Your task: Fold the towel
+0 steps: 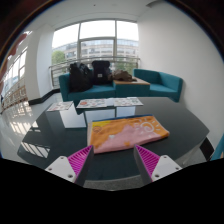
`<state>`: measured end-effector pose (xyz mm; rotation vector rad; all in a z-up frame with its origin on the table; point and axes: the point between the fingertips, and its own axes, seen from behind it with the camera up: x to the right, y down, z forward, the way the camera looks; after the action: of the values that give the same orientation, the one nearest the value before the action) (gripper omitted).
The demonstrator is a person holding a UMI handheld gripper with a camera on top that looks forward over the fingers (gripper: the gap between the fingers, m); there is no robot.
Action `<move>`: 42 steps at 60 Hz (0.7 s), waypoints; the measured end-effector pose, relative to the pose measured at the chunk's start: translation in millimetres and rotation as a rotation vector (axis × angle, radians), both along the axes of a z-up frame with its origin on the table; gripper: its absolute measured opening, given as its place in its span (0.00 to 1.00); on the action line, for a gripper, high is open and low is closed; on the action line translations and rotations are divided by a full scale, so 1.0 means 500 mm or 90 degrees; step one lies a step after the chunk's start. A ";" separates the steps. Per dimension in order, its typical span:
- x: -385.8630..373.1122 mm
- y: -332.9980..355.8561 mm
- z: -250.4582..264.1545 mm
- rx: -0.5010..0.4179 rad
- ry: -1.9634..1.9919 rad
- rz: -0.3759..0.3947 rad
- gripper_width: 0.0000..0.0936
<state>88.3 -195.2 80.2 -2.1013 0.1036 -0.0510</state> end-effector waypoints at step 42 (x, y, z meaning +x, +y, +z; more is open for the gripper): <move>-0.128 0.302 -0.176 -0.076 -0.063 0.061 0.07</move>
<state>24.4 -44.4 -7.6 -2.2159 -0.0618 -0.1056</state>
